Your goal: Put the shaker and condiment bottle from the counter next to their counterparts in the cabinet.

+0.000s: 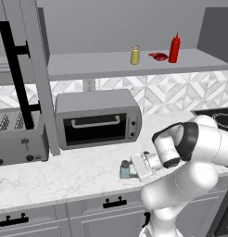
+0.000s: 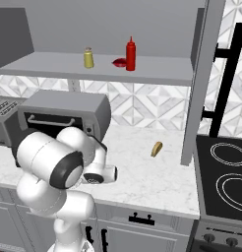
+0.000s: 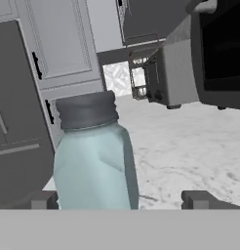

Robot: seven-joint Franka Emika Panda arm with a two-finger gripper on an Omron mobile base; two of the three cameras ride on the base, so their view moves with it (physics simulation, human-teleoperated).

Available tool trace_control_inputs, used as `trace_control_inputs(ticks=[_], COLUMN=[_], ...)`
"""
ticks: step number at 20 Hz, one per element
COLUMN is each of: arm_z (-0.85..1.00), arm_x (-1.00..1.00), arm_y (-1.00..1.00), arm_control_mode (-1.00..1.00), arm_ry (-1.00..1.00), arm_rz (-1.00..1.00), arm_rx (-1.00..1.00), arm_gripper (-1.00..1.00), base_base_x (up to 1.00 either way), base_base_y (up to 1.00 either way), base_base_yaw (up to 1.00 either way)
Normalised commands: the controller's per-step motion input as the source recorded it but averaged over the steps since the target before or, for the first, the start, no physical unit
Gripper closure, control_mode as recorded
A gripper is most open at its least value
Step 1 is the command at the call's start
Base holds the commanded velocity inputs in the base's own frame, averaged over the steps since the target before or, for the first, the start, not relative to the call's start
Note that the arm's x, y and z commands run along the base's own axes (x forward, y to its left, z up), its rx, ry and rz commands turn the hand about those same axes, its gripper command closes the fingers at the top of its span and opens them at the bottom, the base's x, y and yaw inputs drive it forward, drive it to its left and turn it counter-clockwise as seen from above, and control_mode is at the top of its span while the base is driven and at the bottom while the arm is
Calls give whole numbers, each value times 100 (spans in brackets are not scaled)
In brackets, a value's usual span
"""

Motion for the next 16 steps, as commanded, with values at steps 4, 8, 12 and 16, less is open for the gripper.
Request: trace_control_inputs(ticks=[4,8,12,16], arm_z=[-51,-57,-34,32], arm_x=[-52,-43,10,-12], arm_y=[78,82,26,2], arm_control_mode=[-100,-100,-100,-100], arm_ry=[35,37,32,15], arm_rz=[-8,-7,1,0], arm_rx=[11,5,0,1], arm_gripper=[-100,100,100,100], base_base_x=[0,0,0,0], base_base_y=[0,0,0,0], base_base_yaw=[0,0,0,0])
